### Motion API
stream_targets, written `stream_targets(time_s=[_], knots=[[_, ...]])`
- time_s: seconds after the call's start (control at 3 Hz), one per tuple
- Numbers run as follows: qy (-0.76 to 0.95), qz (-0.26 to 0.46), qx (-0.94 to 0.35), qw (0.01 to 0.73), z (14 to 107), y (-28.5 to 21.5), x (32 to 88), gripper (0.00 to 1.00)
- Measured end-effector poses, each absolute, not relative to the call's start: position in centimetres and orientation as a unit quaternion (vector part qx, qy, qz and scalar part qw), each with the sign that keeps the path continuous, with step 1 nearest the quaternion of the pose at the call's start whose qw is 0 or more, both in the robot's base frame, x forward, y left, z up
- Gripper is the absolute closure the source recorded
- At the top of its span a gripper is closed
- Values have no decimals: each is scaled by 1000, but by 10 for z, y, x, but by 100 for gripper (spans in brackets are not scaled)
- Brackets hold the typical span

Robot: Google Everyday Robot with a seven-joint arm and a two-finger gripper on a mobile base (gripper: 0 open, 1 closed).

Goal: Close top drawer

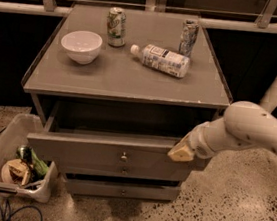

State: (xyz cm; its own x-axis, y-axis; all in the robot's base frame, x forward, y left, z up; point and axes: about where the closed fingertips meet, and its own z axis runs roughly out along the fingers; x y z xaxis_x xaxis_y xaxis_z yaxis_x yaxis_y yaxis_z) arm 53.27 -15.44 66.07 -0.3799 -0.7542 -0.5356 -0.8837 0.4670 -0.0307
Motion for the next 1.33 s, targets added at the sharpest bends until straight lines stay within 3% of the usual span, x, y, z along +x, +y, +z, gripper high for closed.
stream_targets(time_s=[0.33, 1.33], knots=[[821, 130, -499, 247, 662, -155, 533, 91], [821, 130, -499, 247, 662, -155, 533, 22]])
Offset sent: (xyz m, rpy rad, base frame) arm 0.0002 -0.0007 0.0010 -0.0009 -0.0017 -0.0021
